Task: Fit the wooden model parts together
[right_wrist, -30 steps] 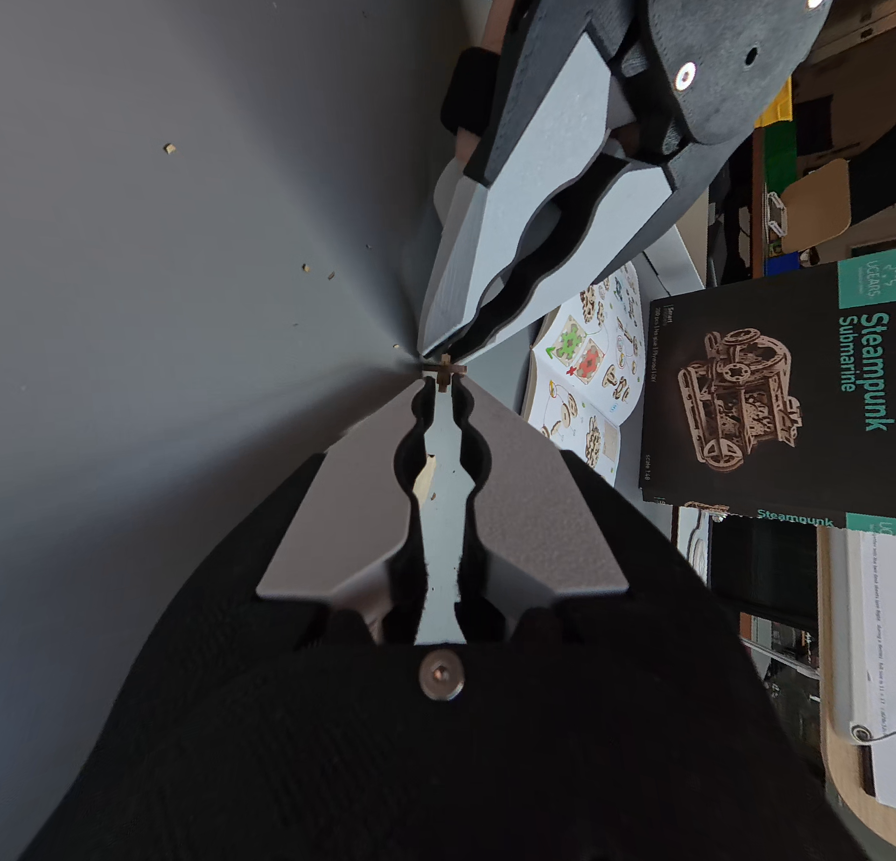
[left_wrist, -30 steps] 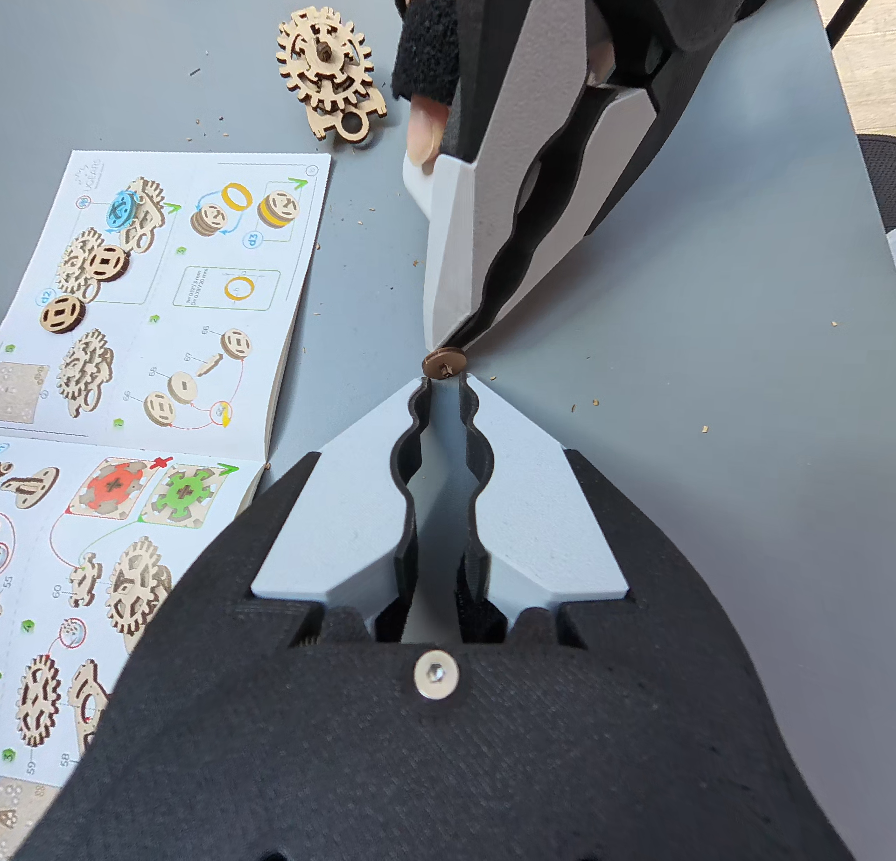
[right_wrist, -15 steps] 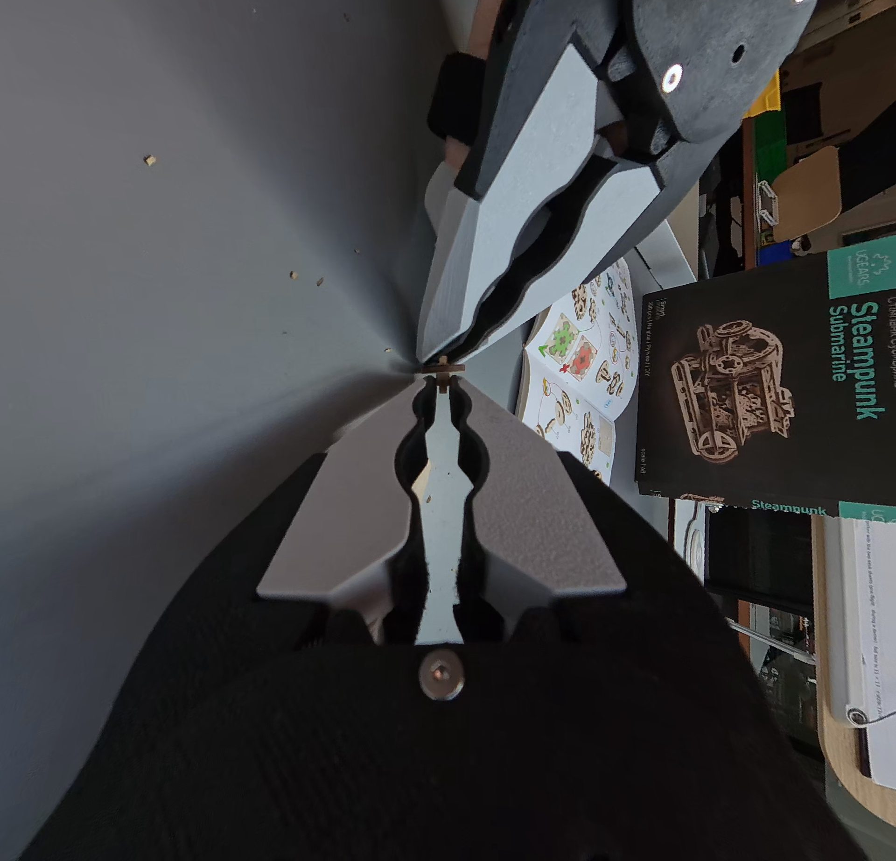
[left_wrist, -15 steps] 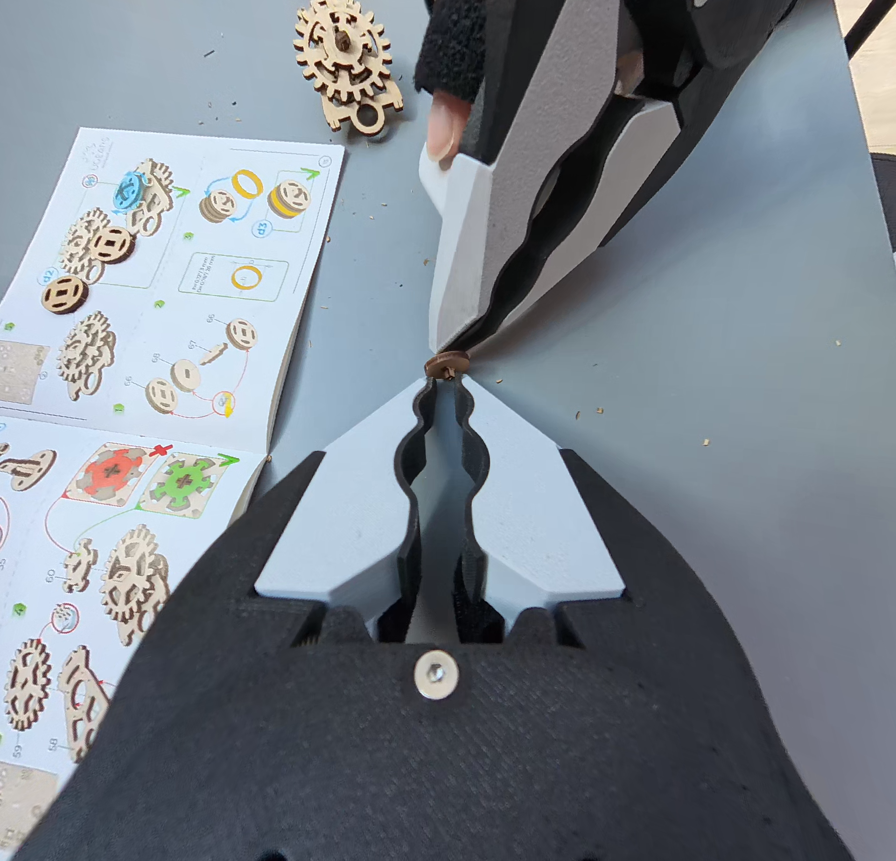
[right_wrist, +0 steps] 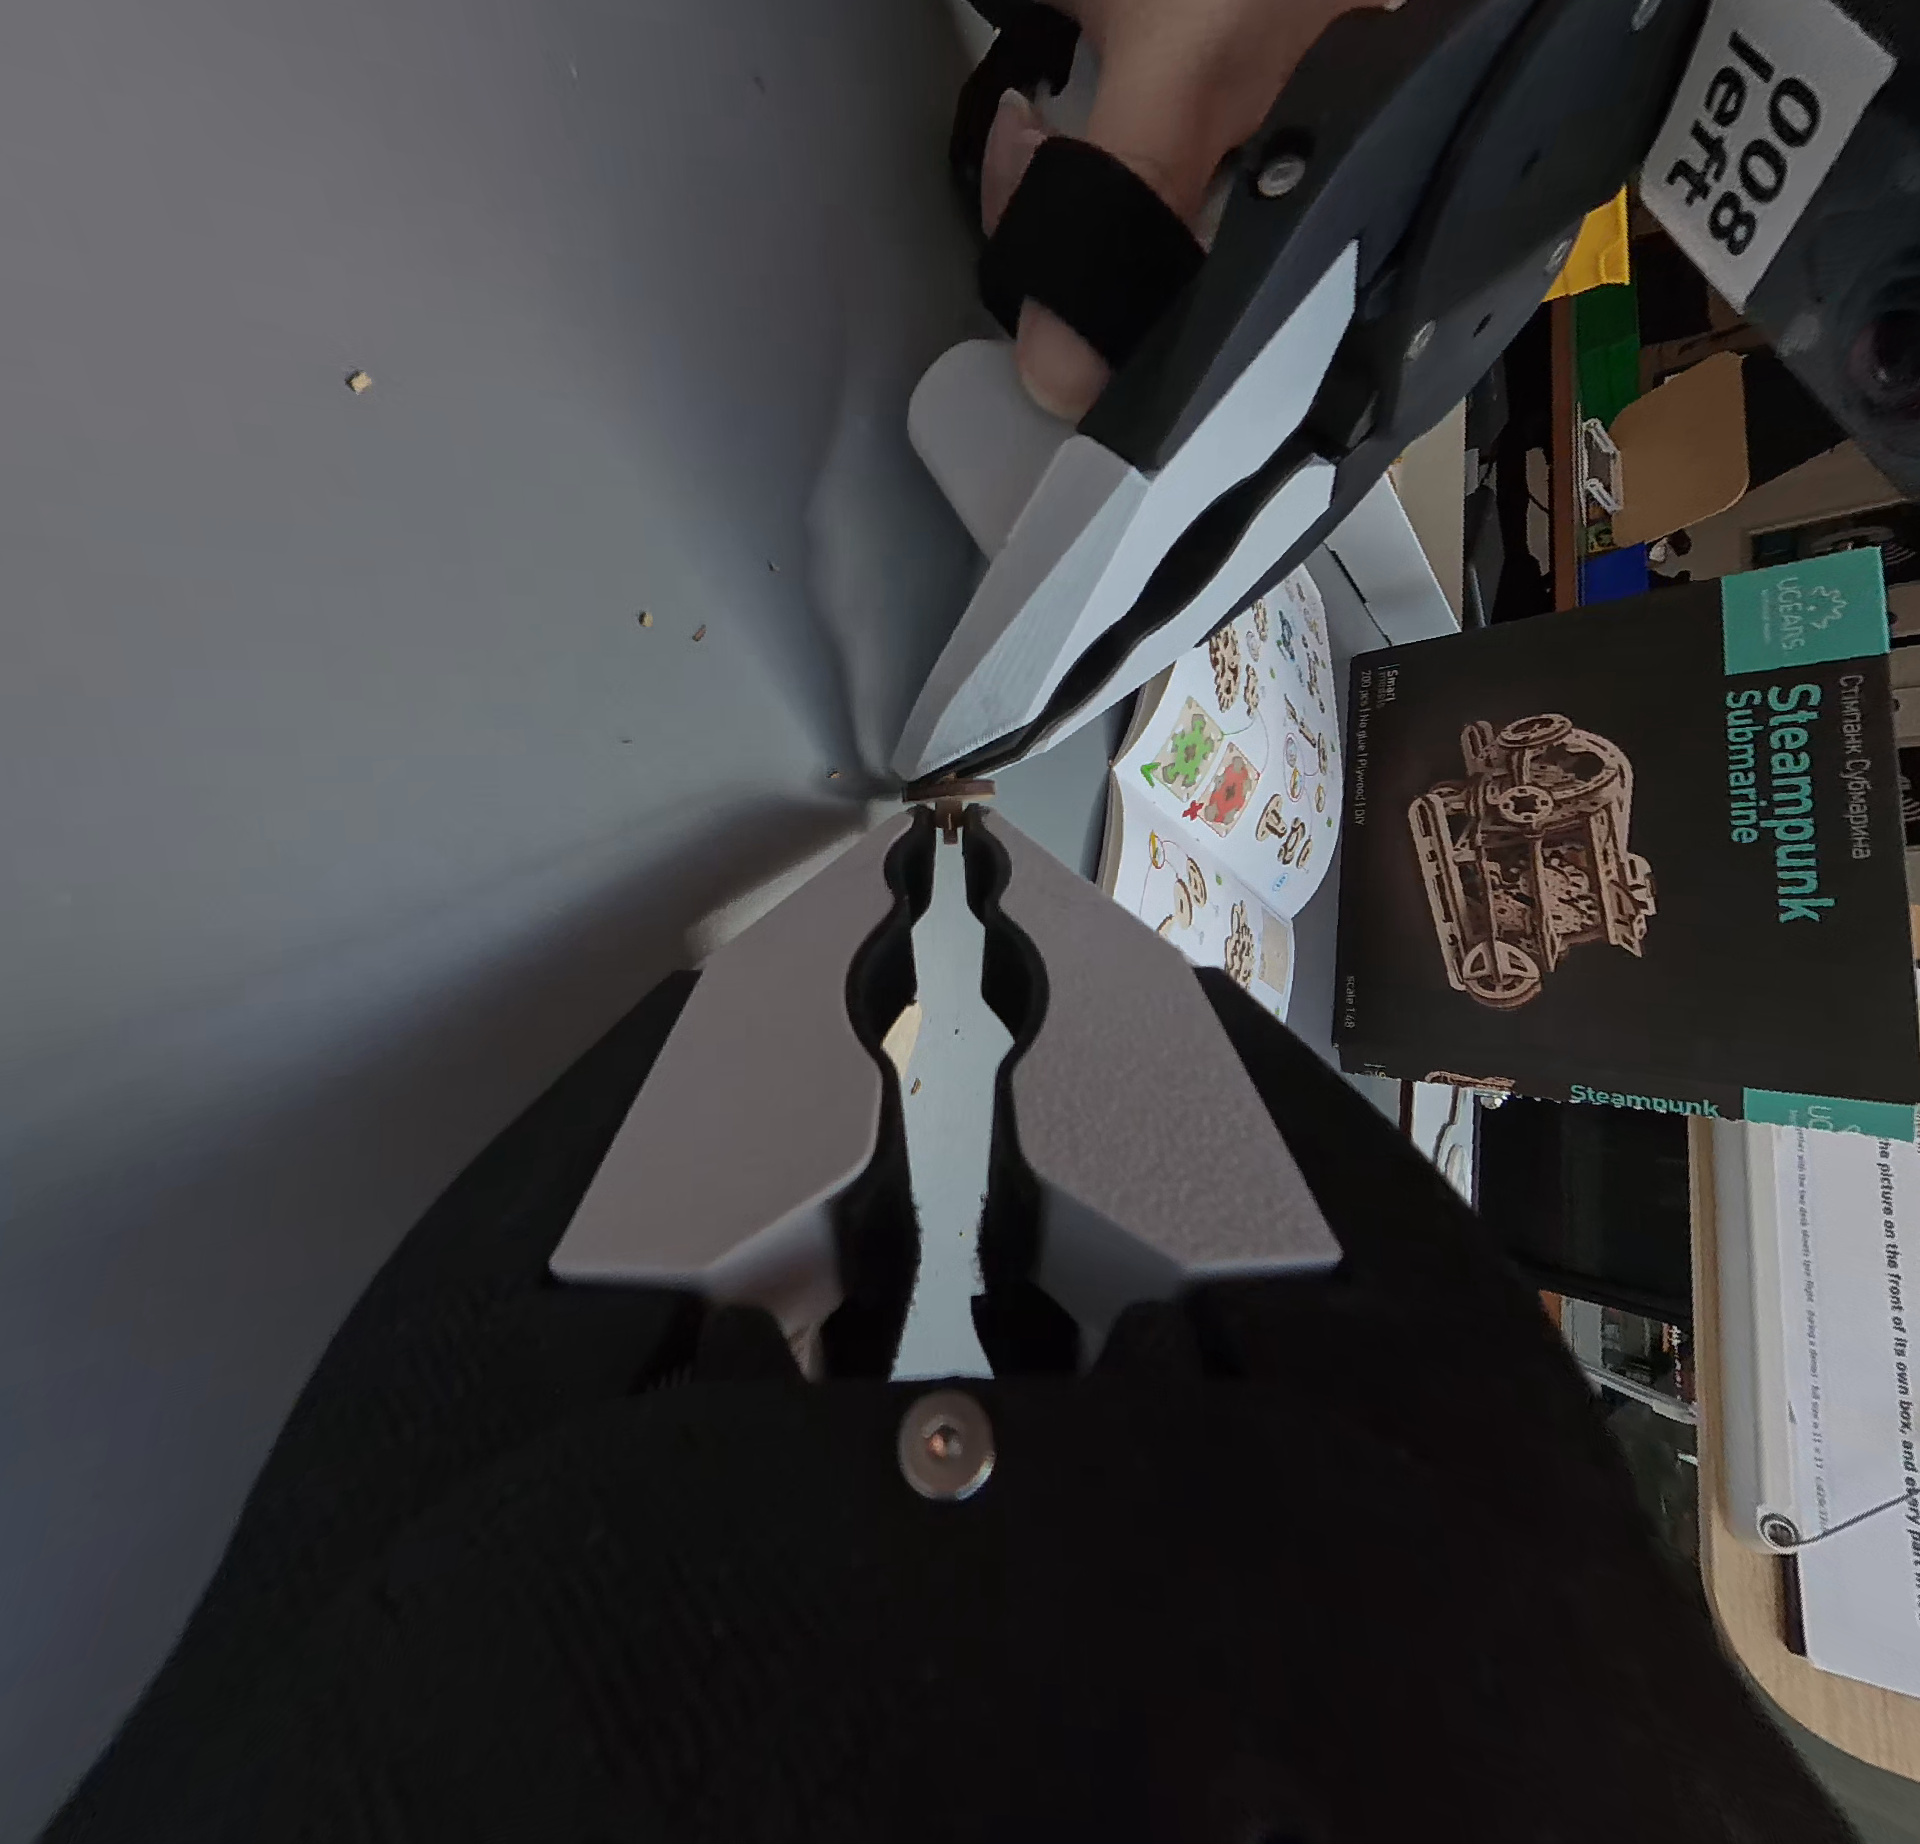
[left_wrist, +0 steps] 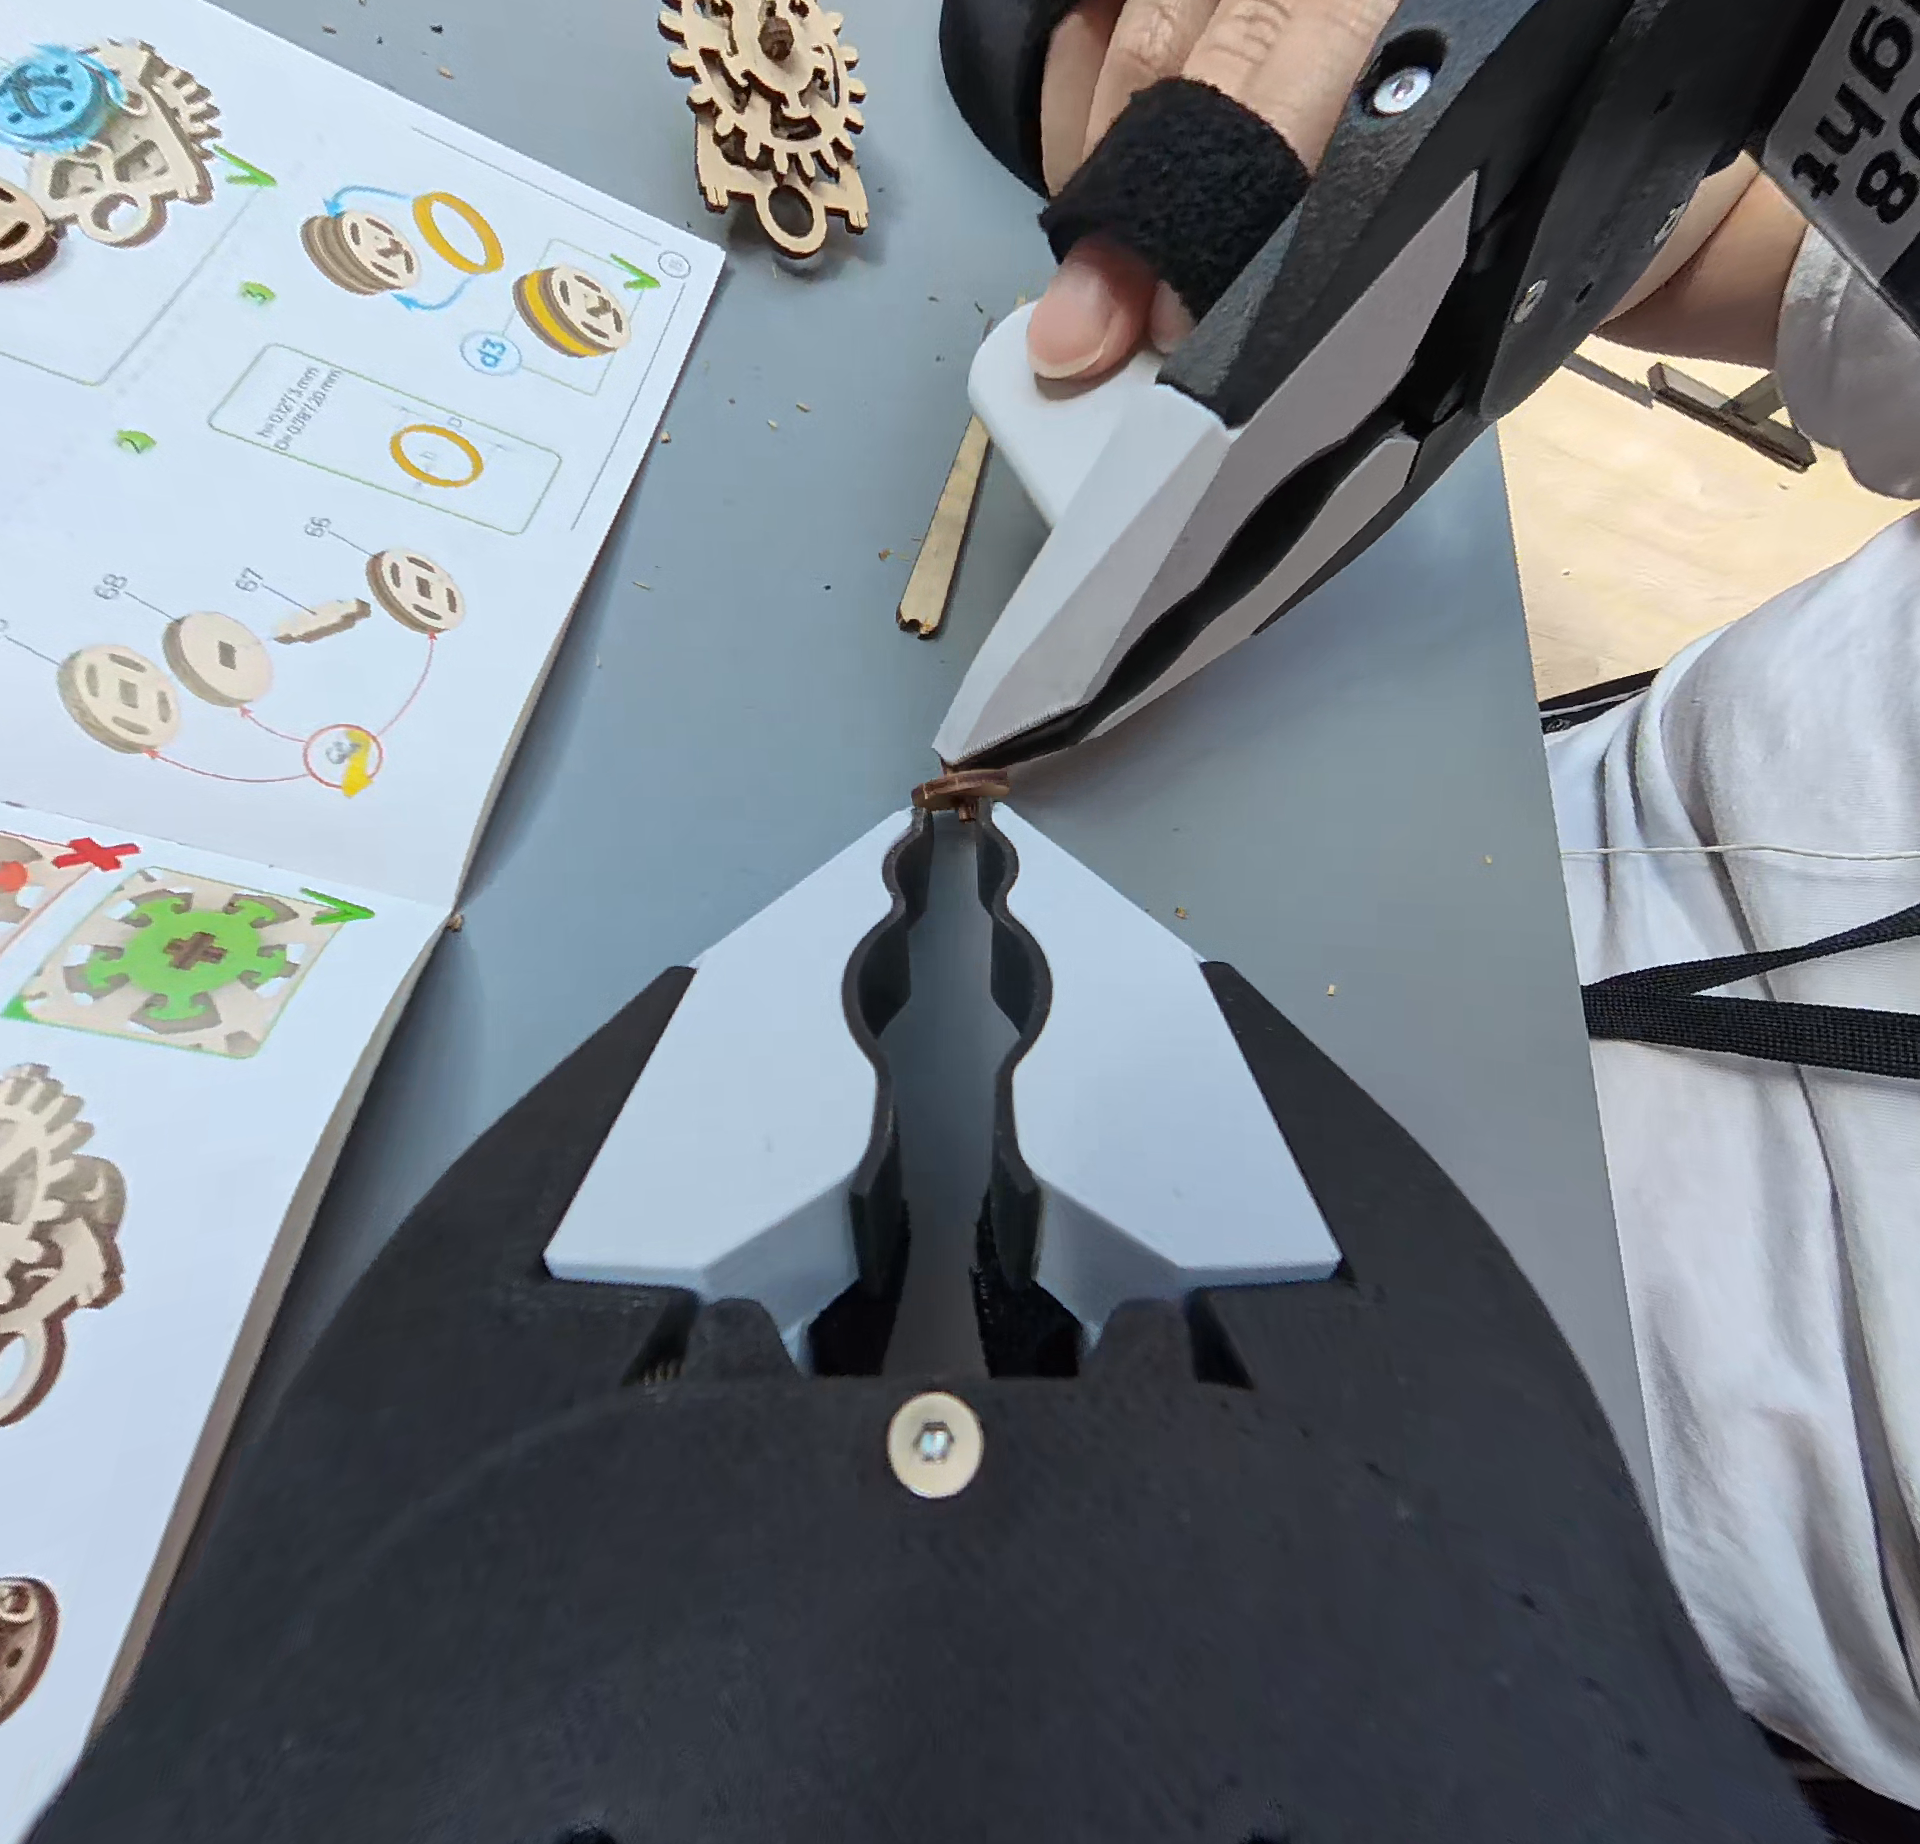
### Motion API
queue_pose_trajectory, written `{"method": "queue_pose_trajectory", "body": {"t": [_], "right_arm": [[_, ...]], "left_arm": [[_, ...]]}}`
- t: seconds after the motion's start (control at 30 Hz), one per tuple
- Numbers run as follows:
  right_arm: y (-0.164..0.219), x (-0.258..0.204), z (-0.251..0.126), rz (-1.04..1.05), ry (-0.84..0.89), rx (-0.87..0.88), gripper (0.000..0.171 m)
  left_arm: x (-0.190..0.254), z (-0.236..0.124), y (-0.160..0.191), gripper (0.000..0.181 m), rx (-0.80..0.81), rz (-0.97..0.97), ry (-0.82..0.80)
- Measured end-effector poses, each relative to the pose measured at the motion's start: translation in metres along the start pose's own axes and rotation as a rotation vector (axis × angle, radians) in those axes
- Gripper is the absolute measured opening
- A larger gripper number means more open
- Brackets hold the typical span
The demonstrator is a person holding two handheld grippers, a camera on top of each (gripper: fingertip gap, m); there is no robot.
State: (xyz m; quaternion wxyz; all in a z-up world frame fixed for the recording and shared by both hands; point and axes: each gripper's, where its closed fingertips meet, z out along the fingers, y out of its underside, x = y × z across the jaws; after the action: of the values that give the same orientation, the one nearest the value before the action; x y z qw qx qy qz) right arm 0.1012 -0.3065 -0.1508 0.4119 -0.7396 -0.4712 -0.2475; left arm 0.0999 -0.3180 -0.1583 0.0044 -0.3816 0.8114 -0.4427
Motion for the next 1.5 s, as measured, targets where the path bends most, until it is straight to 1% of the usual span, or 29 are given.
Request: {"method": "queue_pose_trajectory", "body": {"t": [0.07,0.2,0.3,0.4,0.5,0.6,0.67,0.77,0.83,1.0,1.1,1.5], "right_arm": [[-0.002,0.001,0.0,-0.013,0.014,0.003,0.004],[-0.003,0.0,0.0,-0.032,0.018,0.002,0.004],[-0.004,0.001,-0.002,-0.011,0.01,0.026,0.005],[-0.005,0.005,-0.009,0.053,0.0,0.074,0.01],[-0.008,0.012,-0.02,0.242,-0.044,0.164,0.01],[-0.009,0.016,-0.026,0.491,-0.149,0.234,0.014],[-0.012,0.015,-0.029,0.621,-0.239,0.27,0.017],[-0.015,0.014,-0.03,0.743,-0.315,0.298,0.016],[-0.013,0.016,-0.029,0.794,-0.323,0.298,0.014],[-0.014,0.016,-0.028,0.834,-0.351,0.309,0.01],[-0.013,0.015,-0.027,0.823,-0.344,0.296,0.002],[-0.021,0.022,-0.036,0.902,-0.375,0.372,0.001]], "left_arm": [[0.002,0.0,0.001,0.001,0.0,-0.013,0.022],[0.004,0.0,0.001,0.001,-0.005,-0.032,0.047],[0.006,-0.001,-0.001,0.0,0.008,-0.014,0.057],[0.013,-0.005,-0.006,0.0,0.041,0.009,0.091],[0.012,-0.007,-0.009,0.0,0.059,0.104,0.048],[0.012,-0.01,-0.015,0.0,0.082,0.244,-0.026],[0.014,-0.011,-0.017,0.0,0.087,0.321,-0.064],[0.014,-0.011,-0.018,0.0,0.08,0.395,-0.112],[0.014,-0.01,-0.018,0.0,0.077,0.414,-0.124],[0.015,-0.011,-0.02,0.0,0.082,0.429,-0.134],[0.016,-0.011,-0.021,0.0,0.087,0.433,-0.132],[0.025,-0.016,-0.029,0.003,0.151,0.416,-0.089]]}}
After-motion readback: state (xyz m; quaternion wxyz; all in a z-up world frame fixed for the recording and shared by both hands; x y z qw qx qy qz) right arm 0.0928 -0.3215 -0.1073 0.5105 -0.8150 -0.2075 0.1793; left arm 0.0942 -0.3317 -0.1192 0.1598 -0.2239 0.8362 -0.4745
